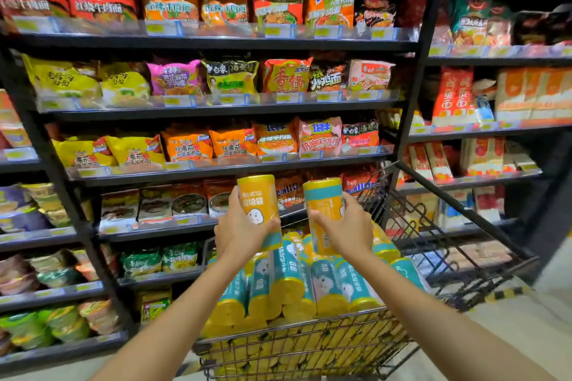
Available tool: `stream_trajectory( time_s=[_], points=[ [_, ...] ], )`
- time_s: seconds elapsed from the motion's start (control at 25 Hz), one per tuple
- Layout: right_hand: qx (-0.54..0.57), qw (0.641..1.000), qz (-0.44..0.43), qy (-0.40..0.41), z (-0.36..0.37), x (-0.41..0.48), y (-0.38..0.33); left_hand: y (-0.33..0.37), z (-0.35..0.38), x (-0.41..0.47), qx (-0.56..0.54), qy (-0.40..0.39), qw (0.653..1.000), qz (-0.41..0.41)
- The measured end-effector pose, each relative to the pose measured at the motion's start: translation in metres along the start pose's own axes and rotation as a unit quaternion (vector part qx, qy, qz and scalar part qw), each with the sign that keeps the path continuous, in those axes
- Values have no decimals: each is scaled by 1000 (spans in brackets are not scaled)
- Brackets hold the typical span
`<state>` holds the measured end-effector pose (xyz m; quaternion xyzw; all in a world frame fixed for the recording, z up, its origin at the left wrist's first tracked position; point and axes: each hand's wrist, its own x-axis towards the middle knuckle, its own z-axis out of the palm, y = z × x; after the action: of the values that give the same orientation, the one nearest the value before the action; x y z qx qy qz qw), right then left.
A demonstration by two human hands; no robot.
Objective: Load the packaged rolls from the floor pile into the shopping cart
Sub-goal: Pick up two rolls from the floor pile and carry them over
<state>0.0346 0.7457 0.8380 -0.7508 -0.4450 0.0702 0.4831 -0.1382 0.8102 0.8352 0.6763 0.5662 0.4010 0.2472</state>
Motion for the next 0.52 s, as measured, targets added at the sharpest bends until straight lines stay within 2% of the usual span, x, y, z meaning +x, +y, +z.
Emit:
stream_trajectory(
  time_s=[0.32,0.52],
  points=[
    [-43,993,86,-72,80,108,52,-53,67,118,81,-72,991,-81],
    [-120,968,161,-150,137,153,102,-94,118,164,163,-139,963,-162]
  ],
)
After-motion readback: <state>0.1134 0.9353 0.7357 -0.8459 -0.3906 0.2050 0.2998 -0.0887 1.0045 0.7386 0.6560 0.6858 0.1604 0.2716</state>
